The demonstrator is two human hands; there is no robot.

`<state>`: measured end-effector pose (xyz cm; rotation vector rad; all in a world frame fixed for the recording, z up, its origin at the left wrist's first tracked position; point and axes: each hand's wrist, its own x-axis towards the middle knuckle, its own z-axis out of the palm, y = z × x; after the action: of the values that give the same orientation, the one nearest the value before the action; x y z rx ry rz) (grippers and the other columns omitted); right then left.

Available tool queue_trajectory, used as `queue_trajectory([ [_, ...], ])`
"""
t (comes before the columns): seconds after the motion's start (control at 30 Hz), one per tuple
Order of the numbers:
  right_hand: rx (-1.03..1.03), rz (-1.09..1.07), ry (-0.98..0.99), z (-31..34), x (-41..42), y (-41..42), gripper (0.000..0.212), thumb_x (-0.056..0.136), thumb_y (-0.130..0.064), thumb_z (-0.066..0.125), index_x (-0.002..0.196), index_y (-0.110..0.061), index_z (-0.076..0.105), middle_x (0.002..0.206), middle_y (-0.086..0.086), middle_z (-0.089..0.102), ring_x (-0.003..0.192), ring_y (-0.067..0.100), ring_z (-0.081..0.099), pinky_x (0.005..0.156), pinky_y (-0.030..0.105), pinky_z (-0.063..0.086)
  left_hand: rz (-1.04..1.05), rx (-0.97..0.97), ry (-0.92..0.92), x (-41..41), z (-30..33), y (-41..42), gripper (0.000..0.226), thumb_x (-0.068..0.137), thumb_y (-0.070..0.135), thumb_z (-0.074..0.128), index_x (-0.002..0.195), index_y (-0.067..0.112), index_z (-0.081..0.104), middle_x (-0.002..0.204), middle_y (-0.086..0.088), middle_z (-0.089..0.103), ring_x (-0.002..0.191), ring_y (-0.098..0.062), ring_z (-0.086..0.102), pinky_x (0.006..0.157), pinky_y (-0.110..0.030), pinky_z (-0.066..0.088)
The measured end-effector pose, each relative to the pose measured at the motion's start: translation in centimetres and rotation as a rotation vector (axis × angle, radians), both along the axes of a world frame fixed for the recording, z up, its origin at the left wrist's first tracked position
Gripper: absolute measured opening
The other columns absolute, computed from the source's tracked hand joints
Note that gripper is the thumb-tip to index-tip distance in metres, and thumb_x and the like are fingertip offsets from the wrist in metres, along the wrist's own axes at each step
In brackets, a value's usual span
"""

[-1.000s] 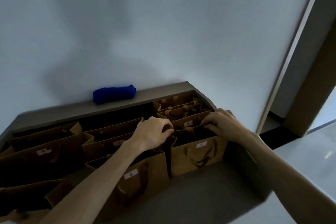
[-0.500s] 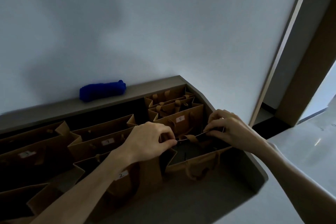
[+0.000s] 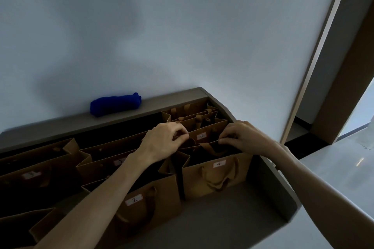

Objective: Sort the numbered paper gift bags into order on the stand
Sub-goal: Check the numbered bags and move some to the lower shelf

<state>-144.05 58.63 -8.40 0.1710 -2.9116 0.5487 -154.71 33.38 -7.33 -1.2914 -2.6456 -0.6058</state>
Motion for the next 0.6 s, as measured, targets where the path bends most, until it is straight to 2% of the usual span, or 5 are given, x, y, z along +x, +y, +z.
queue_trajectory([
  [0.1, -0.056, -0.022, 0.016, 0.6, -0.7, 0.2, 0.025, 0.092, -0.043, 0.061, 0.102, -0.024, 0.073, 0.099, -0.009, 0.065, 0.090, 0.004, 0.059, 0.081, 0.023, 0.050, 0.067, -0.058, 0.049, -1.2, -0.3, 0.5, 0.028, 0.094, 0.038, 0.058, 0.120, 0.029, 0.060, 0.128, 0.005, 0.060, 0.122, -0.013, 0.052, 0.100, -0.036, 0.044],
  [0.2, -0.064, -0.045, 0.078, 0.9, -1.8, 0.4, 0.025, 0.094, -0.041, 0.058, 0.105, -0.024, 0.072, 0.101, -0.009, 0.065, 0.093, 0.005, 0.058, 0.084, 0.026, 0.050, 0.044, -0.129, -0.029, -1.7, -0.6, 0.5, 0.027, 0.094, 0.034, 0.058, 0.120, 0.028, 0.061, 0.126, 0.004, 0.060, 0.114, -0.011, 0.056, 0.095, -0.034, 0.050],
  [0.37, -0.044, -0.098, 0.173, 1.0, -3.8, 0.2, 0.020, 0.095, -0.033, 0.060, 0.110, -0.025, 0.070, 0.108, -0.010, 0.058, 0.095, 0.007, 0.054, 0.084, 0.025, 0.046, -0.097, -0.089, -0.104, -1.1, -0.9, -0.1, 0.024, 0.093, 0.023, 0.061, 0.117, 0.024, 0.066, 0.119, 0.004, 0.065, 0.108, -0.004, 0.059, 0.097, -0.031, 0.051],
  [0.5, 0.024, -0.129, 0.114, 0.8, -4.6, 0.2, 0.026, 0.092, -0.037, 0.062, 0.118, -0.031, 0.064, 0.121, -0.007, 0.055, 0.109, 0.015, 0.049, 0.095, 0.039, 0.044, -0.237, -0.160, -0.152, 0.1, -0.4, -0.8, 0.025, 0.092, 0.022, 0.062, 0.117, 0.026, 0.066, 0.119, 0.009, 0.064, 0.109, 0.001, 0.058, 0.097, -0.028, 0.050],
  [0.6, 0.124, -0.112, 0.066, 0.7, -4.4, -0.1, 0.030, 0.092, -0.039, 0.063, 0.121, -0.032, 0.063, 0.126, -0.008, 0.056, 0.117, 0.018, 0.045, 0.099, 0.039, 0.041, -0.276, -0.188, -0.164, 0.8, -0.3, -1.2, 0.028, 0.093, 0.022, 0.061, 0.120, 0.027, 0.065, 0.119, 0.010, 0.064, 0.108, 0.001, 0.058, 0.096, -0.027, 0.051],
])
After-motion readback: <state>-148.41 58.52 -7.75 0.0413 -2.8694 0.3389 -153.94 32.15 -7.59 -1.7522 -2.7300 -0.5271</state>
